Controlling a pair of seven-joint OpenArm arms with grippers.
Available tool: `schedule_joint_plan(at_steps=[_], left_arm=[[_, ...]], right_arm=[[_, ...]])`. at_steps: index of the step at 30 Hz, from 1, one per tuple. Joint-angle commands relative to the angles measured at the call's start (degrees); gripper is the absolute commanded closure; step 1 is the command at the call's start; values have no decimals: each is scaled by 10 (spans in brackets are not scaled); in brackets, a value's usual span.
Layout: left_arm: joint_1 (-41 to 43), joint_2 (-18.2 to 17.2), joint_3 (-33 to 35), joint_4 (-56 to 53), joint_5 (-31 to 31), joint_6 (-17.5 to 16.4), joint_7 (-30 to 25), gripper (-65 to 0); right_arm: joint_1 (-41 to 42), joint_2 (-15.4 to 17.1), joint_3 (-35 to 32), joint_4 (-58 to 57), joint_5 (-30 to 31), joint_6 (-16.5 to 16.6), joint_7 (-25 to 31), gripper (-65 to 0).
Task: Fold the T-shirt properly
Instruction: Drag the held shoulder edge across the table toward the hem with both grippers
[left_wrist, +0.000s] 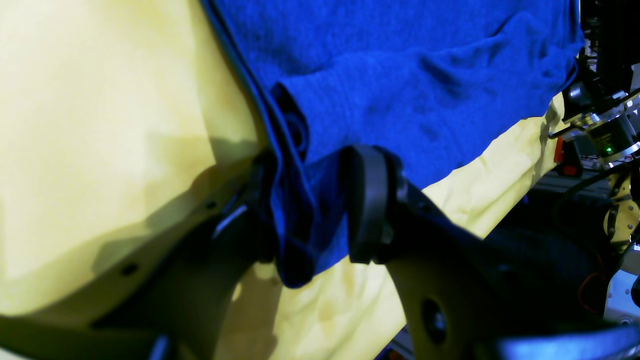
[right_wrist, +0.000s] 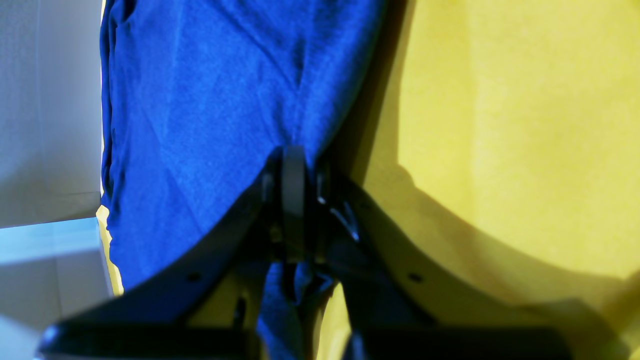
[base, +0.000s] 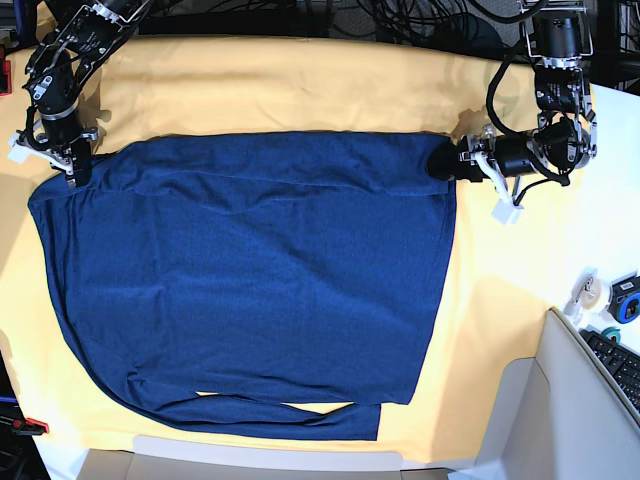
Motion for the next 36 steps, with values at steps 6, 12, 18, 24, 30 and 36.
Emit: schedule_joint_plan(at_steps=[6,12,18,24,30,36], left_arm=[[3,-2,4,3,21,0,21,0],[3,-3,4,48,20,-2,24,0],[11,-3,4,148,20,-2,26,0],[-25,-1,3,156,19,-2,22,0],[-85,-1,-2,154,-18,-2,22,0],[-138,-1,-2,133,-31,-2,22,0]], right_arm=[[-6,-12,-5,-9,18,-14,-30,0],[-9,-5,-12,-6,18,-14,-52,0],[-9,1,-13,32,18,-14,-53,0],[9,3,-13,67,18,-14,-53,0],[42,24,-25,67,18,-14,-53,0],[86,30,-29,67,18,-14,-53,0]])
